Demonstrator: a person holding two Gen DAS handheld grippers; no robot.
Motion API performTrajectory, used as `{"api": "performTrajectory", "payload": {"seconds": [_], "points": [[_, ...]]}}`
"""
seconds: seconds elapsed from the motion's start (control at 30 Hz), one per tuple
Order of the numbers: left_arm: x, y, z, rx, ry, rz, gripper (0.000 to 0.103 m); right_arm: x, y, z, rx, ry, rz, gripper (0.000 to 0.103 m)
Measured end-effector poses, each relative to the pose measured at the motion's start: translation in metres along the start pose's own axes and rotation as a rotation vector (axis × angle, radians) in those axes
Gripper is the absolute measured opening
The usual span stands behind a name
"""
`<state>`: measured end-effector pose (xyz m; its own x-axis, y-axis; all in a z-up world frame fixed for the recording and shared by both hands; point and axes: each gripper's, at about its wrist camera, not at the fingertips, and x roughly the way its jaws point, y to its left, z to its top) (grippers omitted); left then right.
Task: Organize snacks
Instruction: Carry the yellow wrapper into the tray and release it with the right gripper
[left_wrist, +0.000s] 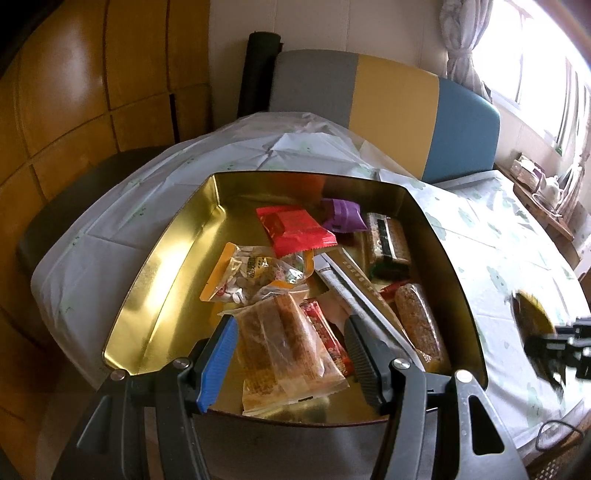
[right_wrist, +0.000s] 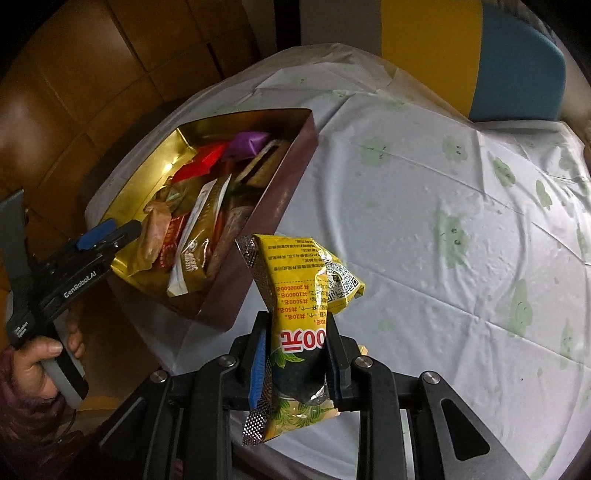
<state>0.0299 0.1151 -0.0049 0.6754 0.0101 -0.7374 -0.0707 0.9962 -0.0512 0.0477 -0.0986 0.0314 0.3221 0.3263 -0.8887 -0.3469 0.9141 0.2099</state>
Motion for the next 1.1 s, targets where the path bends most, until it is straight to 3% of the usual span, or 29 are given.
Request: {"api": "performTrajectory", "payload": {"seconds": [0.33,0.5,0.63,0.8,1.0,1.1], "points": [[-0.004,0.019,0.003,-0.045,-0.036,0.036,0.061,-0.004,0.045,0.062,-0.001,-0.091,0.073,0.027],[-0.002,0.030,0.005,-0.082,-0.038,0.050,0.061,0.020,0.073,0.097,-0.008,-0.077,0.075,0.027],[0.001,0.031,0.003,-0.085,-0.027,0.047,0.061,0.067,0.085,0.114,-0.015,0.008,0.037,0.029],[0.002,0.030,0.003,-0.081,-0.024,0.040,0.061,0.103,0.088,0.111,-0.050,0.078,-0.007,0.032],[0.002,0.028,0.002,-0.087,-0.022,0.040,0.061,0.073,0.092,0.099,-0.098,0.014,0.034,0.042],[0.001,0.026,0.001,-0.080,-0.025,0.037,0.061,0.068,0.100,0.088,-0.142,0.009,0.027,0.041]]}}
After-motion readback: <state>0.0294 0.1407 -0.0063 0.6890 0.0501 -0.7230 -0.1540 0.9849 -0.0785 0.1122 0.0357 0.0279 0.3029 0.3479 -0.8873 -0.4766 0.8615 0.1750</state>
